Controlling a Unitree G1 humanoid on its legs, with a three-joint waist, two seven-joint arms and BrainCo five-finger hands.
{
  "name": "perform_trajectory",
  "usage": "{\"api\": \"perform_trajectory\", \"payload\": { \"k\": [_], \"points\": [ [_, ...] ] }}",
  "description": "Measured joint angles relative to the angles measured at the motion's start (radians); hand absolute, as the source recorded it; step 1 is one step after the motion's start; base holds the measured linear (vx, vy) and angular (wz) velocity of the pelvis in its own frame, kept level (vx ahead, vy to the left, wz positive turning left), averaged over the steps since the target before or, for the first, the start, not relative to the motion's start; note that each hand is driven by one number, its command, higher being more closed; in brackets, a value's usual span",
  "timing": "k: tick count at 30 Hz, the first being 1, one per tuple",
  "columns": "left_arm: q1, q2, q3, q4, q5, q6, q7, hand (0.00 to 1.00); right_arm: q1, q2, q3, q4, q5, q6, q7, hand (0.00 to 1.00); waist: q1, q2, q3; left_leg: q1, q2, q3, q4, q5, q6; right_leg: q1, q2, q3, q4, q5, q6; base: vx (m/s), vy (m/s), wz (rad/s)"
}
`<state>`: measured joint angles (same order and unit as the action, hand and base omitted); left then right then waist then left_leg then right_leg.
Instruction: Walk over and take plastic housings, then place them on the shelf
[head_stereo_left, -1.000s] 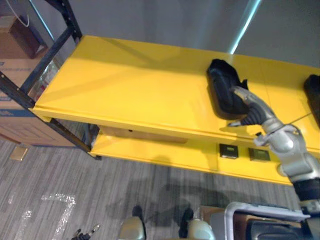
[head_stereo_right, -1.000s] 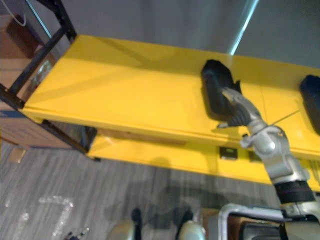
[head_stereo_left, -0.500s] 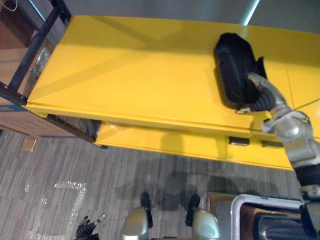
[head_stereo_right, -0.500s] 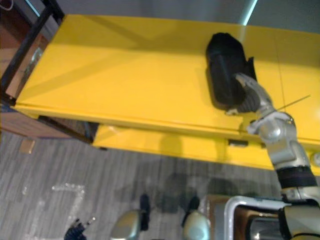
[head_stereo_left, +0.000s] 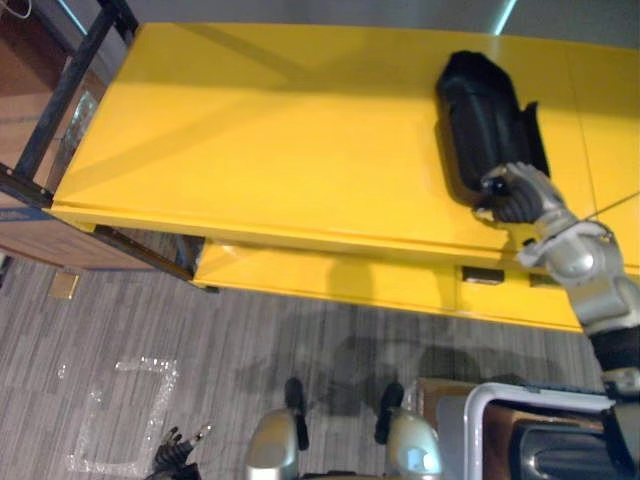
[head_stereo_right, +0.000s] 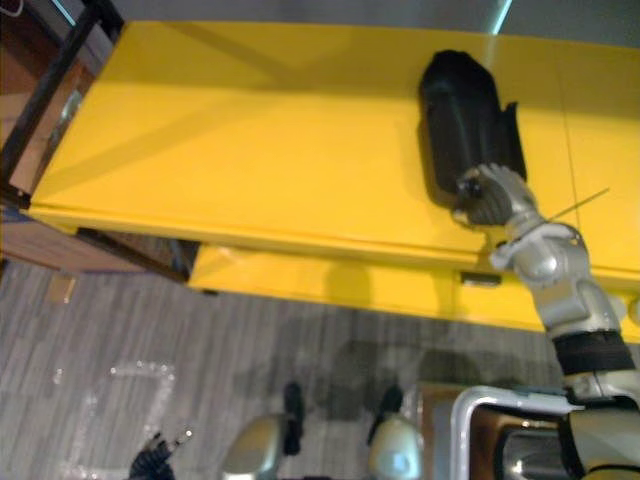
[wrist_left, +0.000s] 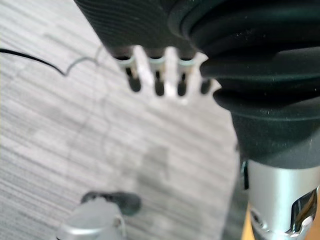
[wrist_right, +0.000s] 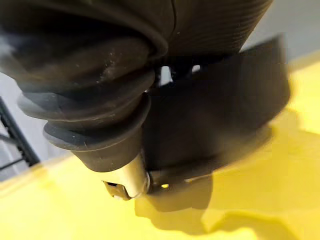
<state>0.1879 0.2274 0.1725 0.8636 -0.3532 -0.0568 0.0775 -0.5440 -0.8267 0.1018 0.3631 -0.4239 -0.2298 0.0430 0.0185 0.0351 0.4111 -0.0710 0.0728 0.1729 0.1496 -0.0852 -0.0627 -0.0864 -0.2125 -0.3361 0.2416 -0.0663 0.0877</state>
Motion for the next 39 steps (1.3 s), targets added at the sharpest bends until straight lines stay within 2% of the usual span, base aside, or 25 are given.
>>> {"api": "perform_trajectory", "payload": {
  "k": [9, 15, 20, 22, 27, 31, 34, 39],
  "points": [
    [-0.001, 0.000, -0.001, 0.001, 0.000, -0.001, -0.007, 0.00, -0.022, -0.003, 0.028, 0.016, -0.043, 0.009, -0.044, 1.00, 0.000, 0.015, 0.009, -0.001, -0.001, -0.002, 0.001, 0.000, 0.000, 0.000, 0.000, 0.000, 0.000, -0.001, 0.000, 0.00, 0.000, 0.00],
    [-0.003, 0.000, -0.001, 0.000, 0.000, -0.001, -0.007, 0.00, -0.030, -0.024, 0.038, 0.046, -0.070, -0.014, -0.065, 1.00, 0.006, 0.015, 0.009, -0.003, -0.006, -0.010, 0.001, 0.000, 0.000, 0.000, -0.008, -0.009, 0.012, -0.009, 0.001, 0.00, -0.003, 0.04],
    [-0.003, 0.000, -0.001, -0.001, 0.000, -0.001, -0.007, 0.00, -0.076, -0.066, 0.084, 0.076, -0.168, -0.075, -0.072, 1.00, 0.007, 0.015, 0.009, -0.014, -0.009, -0.024, 0.004, 0.000, 0.000, 0.000, -0.013, -0.021, 0.015, -0.012, 0.002, 0.01, -0.008, 0.09],
    [-0.003, 0.000, -0.001, -0.001, 0.000, -0.001, -0.007, 0.00, -0.094, -0.082, 0.104, 0.089, -0.192, -0.087, -0.072, 1.00, 0.013, 0.015, 0.009, -0.015, -0.009, -0.024, 0.005, 0.000, 0.000, 0.000, -0.012, -0.021, 0.014, -0.012, 0.002, 0.00, -0.004, 0.02],
    [-0.002, 0.001, -0.001, -0.011, 0.001, 0.000, -0.009, 0.00, -0.135, -0.148, 0.170, 0.102, -0.258, -0.153, -0.076, 1.00, 0.024, 0.007, 0.014, -0.017, -0.009, -0.026, 0.005, 0.000, 0.000, 0.000, -0.011, -0.023, 0.011, -0.012, 0.002, 0.00, 0.000, 0.00],
    [-0.002, 0.003, 0.000, -0.029, 0.001, 0.000, -0.014, 0.00, -0.172, -0.209, 0.207, 0.136, -0.285, -0.207, -0.075, 1.00, 0.033, -0.004, 0.020, -0.018, -0.010, -0.032, 0.007, 0.000, 0.000, 0.002, -0.012, -0.029, 0.008, -0.011, 0.002, 0.01, -0.005, 0.04],
    [-0.002, 0.003, 0.000, -0.030, 0.002, 0.001, -0.014, 0.00, -0.197, -0.257, 0.235, 0.151, -0.298, -0.233, -0.075, 1.00, 0.035, -0.007, 0.022, -0.019, -0.010, -0.041, 0.010, 0.000, 0.000, 0.012, -0.012, -0.042, 0.002, -0.011, 0.002, 0.02, -0.009, 0.09],
    [-0.001, 0.005, 0.001, -0.043, 0.003, 0.002, -0.015, 0.00, -0.227, -0.287, 0.235, 0.168, -0.297, -0.269, -0.055, 1.00, 0.044, -0.019, 0.029, -0.021, -0.007, -0.049, 0.012, 0.000, 0.000, 0.020, -0.008, -0.050, -0.008, -0.009, 0.002, 0.00, -0.008, 0.05]
  ]
}}
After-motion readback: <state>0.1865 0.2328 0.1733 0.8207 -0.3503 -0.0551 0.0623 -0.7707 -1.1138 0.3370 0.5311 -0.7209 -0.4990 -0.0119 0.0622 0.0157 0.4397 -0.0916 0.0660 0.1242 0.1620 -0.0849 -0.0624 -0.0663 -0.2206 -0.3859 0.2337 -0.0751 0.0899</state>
